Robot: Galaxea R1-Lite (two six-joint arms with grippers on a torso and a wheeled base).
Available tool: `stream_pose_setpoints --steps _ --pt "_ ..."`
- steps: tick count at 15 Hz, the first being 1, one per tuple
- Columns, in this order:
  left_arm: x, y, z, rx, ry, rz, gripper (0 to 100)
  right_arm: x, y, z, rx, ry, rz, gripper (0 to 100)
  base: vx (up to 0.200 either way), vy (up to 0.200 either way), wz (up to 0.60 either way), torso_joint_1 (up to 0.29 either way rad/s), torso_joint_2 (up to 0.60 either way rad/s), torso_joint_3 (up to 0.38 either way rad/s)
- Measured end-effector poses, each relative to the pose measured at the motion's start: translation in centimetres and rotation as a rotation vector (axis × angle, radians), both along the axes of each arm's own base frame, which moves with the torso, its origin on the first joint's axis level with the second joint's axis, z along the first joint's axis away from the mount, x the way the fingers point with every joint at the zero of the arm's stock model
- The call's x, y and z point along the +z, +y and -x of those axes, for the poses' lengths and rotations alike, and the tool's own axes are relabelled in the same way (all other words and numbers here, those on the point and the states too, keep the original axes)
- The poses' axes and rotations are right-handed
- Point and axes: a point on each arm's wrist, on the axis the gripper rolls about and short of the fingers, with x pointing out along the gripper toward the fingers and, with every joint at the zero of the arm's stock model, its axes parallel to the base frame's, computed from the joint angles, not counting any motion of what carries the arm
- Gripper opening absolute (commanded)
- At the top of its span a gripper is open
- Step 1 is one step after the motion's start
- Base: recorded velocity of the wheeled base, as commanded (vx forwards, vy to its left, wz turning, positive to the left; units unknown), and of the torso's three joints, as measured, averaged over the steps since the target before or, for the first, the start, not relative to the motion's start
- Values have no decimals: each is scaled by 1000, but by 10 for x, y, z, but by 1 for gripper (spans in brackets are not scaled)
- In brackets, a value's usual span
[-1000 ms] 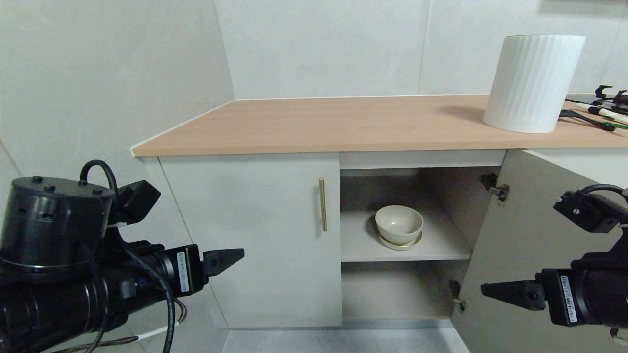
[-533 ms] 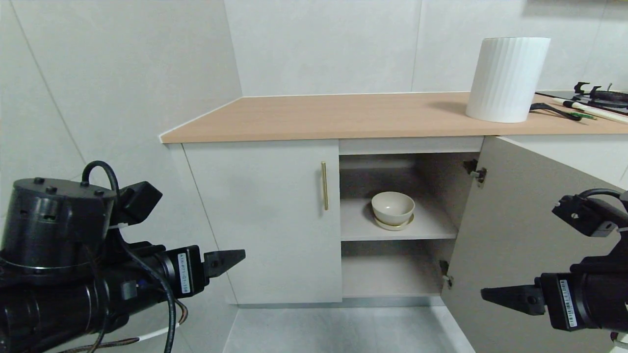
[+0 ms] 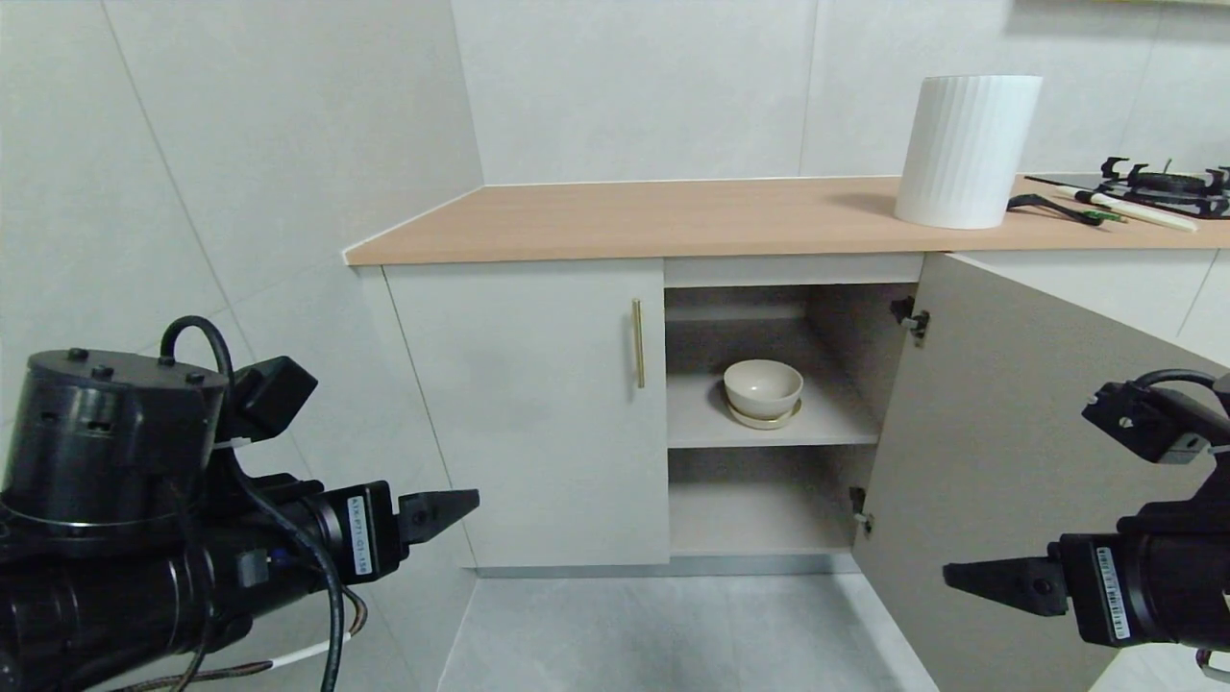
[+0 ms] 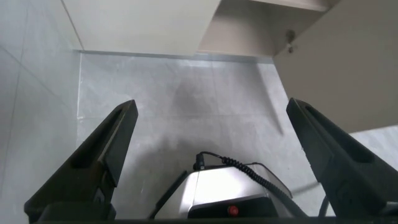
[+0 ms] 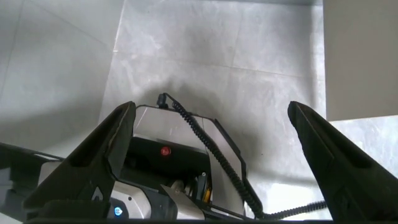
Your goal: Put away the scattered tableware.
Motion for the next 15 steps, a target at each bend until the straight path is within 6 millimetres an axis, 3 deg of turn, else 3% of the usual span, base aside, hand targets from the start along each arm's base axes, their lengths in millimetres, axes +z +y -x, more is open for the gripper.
stream_pose_setpoints --steps 6,15 --pt "0 0 0 0 0 -1 100 0 0 0 -1 -1 1 100 0 0 0 0 0 0" --pt "0 0 0 2 1 -3 100 -2 -9 12 9 135 148 100 0 -200 0 4 1 0"
